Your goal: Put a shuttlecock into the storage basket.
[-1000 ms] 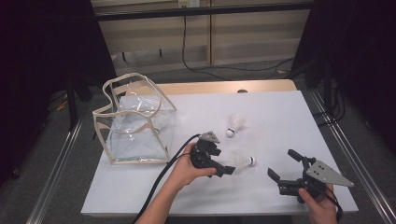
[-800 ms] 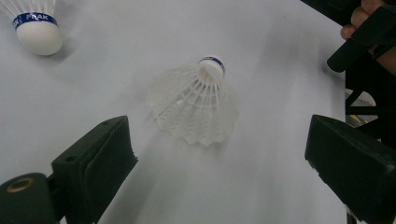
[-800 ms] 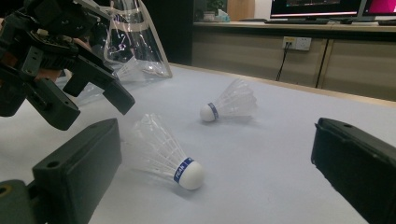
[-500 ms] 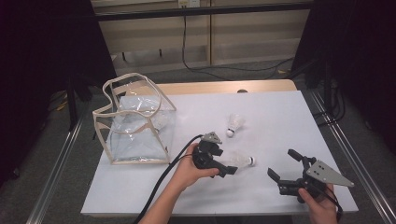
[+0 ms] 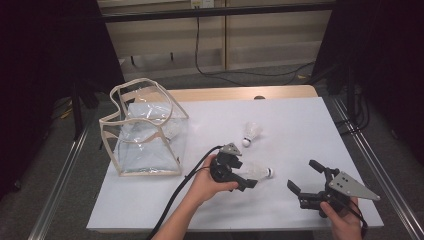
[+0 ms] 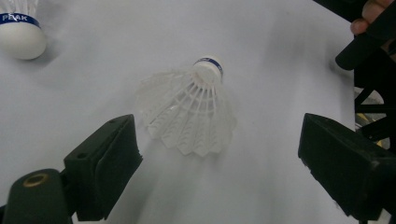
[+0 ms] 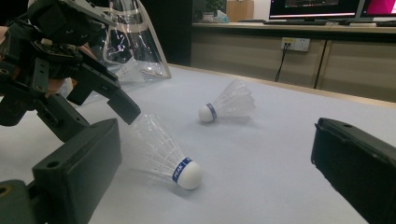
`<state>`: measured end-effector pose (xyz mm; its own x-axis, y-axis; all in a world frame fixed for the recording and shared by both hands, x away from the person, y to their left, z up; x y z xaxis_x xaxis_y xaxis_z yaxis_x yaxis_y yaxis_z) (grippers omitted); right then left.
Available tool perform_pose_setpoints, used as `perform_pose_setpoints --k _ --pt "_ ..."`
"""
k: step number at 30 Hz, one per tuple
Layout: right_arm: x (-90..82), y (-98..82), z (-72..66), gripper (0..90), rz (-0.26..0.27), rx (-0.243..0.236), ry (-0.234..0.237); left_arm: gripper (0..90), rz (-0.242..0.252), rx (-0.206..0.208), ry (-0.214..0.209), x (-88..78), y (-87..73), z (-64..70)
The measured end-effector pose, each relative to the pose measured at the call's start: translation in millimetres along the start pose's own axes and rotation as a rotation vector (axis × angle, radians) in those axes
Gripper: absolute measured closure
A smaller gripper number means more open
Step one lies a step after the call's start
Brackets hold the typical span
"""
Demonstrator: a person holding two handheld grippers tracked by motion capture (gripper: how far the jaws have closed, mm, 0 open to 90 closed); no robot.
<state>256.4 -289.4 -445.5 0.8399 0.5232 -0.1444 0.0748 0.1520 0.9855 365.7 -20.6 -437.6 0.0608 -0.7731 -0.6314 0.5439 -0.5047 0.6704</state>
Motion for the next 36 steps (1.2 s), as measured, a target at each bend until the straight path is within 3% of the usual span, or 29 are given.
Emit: perform_pose_setpoints --k 10,36 --pt "-0.4 0.1 0.4 1.5 0.001 0.002 0.0 18.4 0.0 0.016 0.015 7.8 -1.4 1.7" --pt "-1.8 0.2 1.9 1.5 0.005 0.003 -0.005 34.6 0.039 -0.006 0.029 23.4 -0.3 3.9"
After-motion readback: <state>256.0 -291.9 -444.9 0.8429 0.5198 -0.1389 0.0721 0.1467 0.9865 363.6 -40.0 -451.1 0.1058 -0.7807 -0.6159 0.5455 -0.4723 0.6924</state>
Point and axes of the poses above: each handheld gripper's, and its own axes: x roughly forward along the jaws, y roughly out of its top, z roughly to its right, the point moved 2 cm from there along x, roughly forward along the jaws, and after that the axes turned 7 degrees about -x, right-handed, at the moved point
